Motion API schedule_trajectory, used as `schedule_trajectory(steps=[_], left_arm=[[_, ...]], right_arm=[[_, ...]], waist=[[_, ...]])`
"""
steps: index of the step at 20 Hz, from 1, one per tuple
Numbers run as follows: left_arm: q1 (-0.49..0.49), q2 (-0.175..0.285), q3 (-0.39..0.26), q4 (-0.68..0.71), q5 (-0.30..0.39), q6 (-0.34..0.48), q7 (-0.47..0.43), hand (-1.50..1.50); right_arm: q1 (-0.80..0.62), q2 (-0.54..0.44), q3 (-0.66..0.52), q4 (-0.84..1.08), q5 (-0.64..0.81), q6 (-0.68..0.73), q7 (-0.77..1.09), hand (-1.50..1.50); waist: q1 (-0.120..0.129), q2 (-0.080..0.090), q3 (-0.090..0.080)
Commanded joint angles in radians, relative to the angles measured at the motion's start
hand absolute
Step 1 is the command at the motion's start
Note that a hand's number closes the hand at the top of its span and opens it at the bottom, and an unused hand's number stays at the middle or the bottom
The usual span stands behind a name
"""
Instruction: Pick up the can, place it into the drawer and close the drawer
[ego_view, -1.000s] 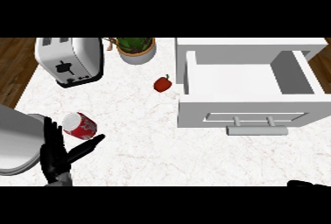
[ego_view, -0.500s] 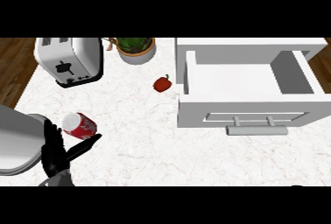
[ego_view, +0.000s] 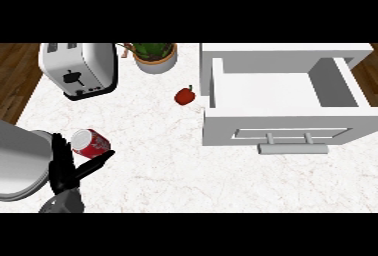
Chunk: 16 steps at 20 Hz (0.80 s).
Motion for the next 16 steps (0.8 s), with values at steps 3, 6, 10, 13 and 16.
schedule_trajectory(steps=[3,6,10,13,16], left_arm=[[-0.133,0.044,0.006,0.218,-0.004,-0.089,-0.081,-1.50],[-0.210,0.093,0.009,0.314,-0.020,-0.102,-0.074,-1.50],[-0.216,0.096,0.014,0.333,0.009,-0.226,-0.100,1.50],[-0.257,0.038,-0.002,0.314,0.006,-0.172,-0.116,1.50],[-0.306,0.067,0.015,0.378,0.013,-0.206,-0.129,1.50]], right_arm=[[-0.005,0.017,0.027,-0.050,0.024,-0.014,0.046,-1.50],[-0.023,-0.009,-0.040,0.071,-0.019,0.027,-0.050,-1.50],[-0.047,-0.007,-0.032,0.044,-0.004,0.007,-0.018,-1.50],[-0.034,0.005,-0.034,0.065,0.006,0.014,-0.043,-1.50],[-0.074,0.005,-0.022,0.013,0.028,-0.037,0.040,-1.50]], waist=[[-0.009,0.003,-0.001],[-0.014,0.005,-0.001],[-0.009,0.004,-0.001],[-0.005,0.002,0.000],[-0.010,0.004,-0.001]])
